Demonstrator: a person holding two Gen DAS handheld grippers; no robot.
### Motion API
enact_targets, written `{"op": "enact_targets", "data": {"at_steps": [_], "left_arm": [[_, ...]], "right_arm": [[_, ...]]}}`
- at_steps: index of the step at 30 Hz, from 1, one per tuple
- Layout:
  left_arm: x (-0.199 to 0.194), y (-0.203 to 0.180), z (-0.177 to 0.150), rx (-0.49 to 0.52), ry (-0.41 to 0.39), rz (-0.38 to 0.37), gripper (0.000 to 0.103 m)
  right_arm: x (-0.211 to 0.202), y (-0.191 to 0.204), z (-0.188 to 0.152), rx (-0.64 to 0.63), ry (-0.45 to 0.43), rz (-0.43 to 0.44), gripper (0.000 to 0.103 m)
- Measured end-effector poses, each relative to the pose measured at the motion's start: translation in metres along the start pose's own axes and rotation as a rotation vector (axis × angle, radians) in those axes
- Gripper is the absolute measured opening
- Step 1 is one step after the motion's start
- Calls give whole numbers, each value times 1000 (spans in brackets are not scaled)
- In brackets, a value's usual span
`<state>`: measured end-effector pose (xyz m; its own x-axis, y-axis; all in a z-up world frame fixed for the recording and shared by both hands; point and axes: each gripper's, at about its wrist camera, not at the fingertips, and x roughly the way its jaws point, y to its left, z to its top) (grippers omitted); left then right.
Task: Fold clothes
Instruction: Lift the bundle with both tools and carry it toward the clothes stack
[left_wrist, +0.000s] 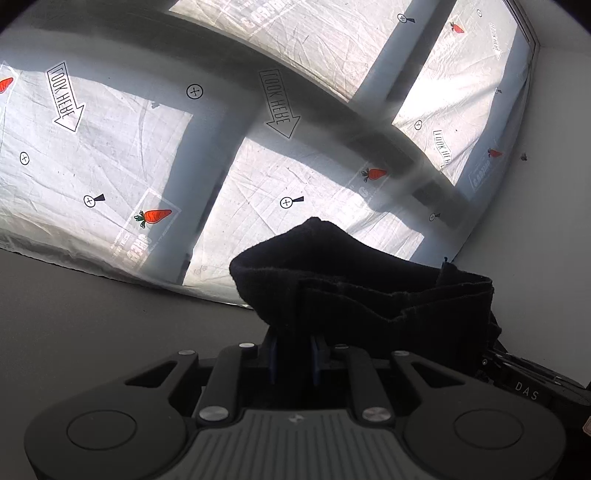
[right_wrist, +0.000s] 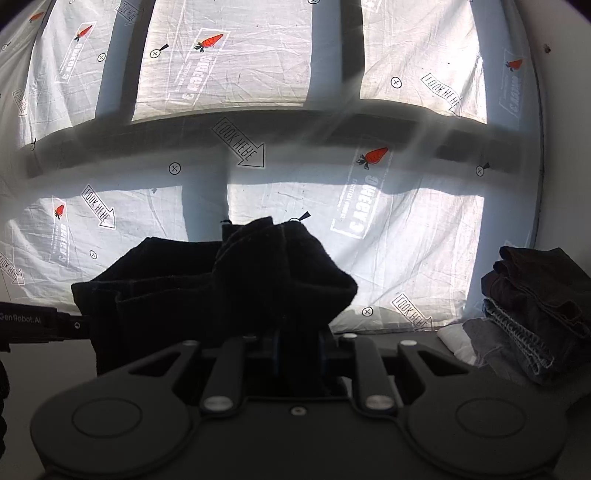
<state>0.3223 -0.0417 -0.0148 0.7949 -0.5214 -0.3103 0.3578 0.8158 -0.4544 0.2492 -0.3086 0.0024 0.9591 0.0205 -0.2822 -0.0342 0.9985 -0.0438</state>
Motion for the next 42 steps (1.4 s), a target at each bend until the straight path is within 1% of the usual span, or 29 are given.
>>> {"op": "enact_targets", "data": {"at_steps": [4, 8, 10, 13, 16, 17, 18, 20, 23, 25, 28, 32, 35, 37, 40, 42], "left_arm": [[12, -21, 3, 29, 15, -74, 17], [31, -58, -8, 46, 26, -96, 17], [36, -86, -15, 52, 12, -98, 17], [51, -134, -29, 77, -11, -92, 17], [67, -185, -45, 79, -37, -60, 17], [72, -207, -50, 59, -41, -53, 17], [76, -227, -54, 62, -60, -60, 17], [88, -264, -59, 72, -76, -65, 17], [117, -315, -57, 39, -54, -99, 17], [138, -351, -56, 42, -56, -134, 17], [170, -394, -54, 48, -61, -204, 17], [217, -435, -48, 24, -48, -287, 17], [249, -455, -38, 35, -53, -310, 17], [268, -463, -29, 42, -67, -320, 17], [307, -458, -9, 40, -82, -320, 17], [335, -448, -2, 28, -68, -296, 17]], "right_arm": [[-17, -21, -1, 29, -7, -73, 20], [-34, -60, -11, 39, -17, -100, 20], [-40, -87, -15, 55, -39, -105, 20], [-43, -143, -21, 81, -88, -94, 20], [-45, -204, -23, 71, -134, -58, 20], [-48, -224, -23, 64, -154, -50, 20], [-51, -245, -23, 57, -177, -42, 20], [-56, -282, -16, 46, -199, -62, 20], [-64, -337, -6, 29, -228, -97, 20], [-68, -372, 2, 23, -247, -122, 20], [-68, -419, 16, 9, -295, -182, 20], [-50, -467, 36, 10, -363, -257, 20], [-27, -491, 53, -10, -402, -299, 20], [-7, -507, 63, -8, -422, -301, 20], [39, -526, 75, -4, -405, -284, 20], [83, -539, 78, 16, -349, -248, 21]]}}
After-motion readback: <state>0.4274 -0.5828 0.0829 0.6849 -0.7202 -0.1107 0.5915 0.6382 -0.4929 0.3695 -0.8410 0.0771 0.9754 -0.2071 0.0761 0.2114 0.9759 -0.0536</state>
